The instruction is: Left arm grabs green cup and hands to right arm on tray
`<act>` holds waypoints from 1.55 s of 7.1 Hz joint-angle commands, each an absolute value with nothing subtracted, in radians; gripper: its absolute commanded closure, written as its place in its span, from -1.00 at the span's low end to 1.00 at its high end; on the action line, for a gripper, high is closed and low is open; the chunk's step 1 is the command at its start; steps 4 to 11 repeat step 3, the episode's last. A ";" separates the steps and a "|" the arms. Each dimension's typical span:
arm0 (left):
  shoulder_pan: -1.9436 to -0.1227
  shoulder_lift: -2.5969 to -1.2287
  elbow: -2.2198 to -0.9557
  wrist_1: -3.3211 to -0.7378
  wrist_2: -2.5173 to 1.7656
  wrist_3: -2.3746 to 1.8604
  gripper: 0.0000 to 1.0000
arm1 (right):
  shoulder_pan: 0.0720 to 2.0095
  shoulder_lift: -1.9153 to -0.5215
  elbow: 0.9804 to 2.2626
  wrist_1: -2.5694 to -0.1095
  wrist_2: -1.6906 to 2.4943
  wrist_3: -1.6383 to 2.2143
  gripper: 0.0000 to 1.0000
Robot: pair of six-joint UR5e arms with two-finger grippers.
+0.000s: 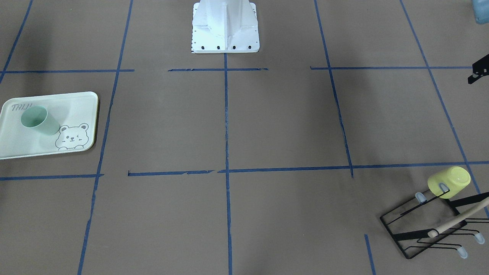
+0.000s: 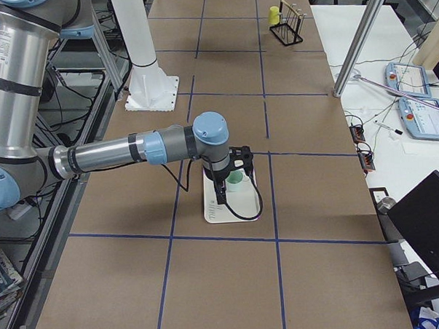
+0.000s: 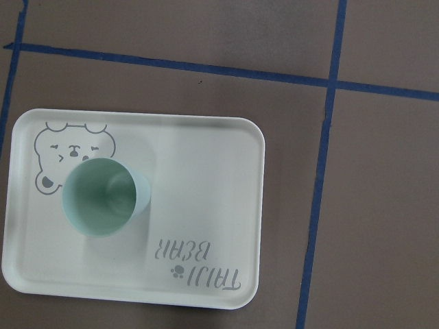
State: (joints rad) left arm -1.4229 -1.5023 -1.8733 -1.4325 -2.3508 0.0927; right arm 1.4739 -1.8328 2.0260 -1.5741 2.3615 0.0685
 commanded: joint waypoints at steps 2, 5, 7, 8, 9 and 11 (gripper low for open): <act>-1.456 -1.515 -1.879 -1.434 -2.333 0.101 -1.00 | 1.463 -1.769 1.994 -1.556 2.356 0.069 -1.00; -1.457 -1.517 -1.882 -1.433 -2.341 0.103 -1.00 | 1.463 -1.769 1.999 -1.551 2.359 0.069 -1.00; -1.457 -1.517 -1.882 -1.433 -2.341 0.103 -1.00 | 1.463 -1.769 1.999 -1.551 2.359 0.069 -1.00; -1.457 -1.517 -1.882 -1.433 -2.341 0.103 -1.00 | 1.463 -1.769 1.999 -1.551 2.359 0.069 -1.00; -1.457 -1.517 -1.882 -1.433 -2.341 0.103 -1.00 | 1.463 -1.769 1.999 -1.551 2.359 0.069 -1.00; -1.457 -1.517 -1.882 -1.433 -2.341 0.103 -1.00 | 1.463 -1.769 1.999 -1.551 2.359 0.069 -1.00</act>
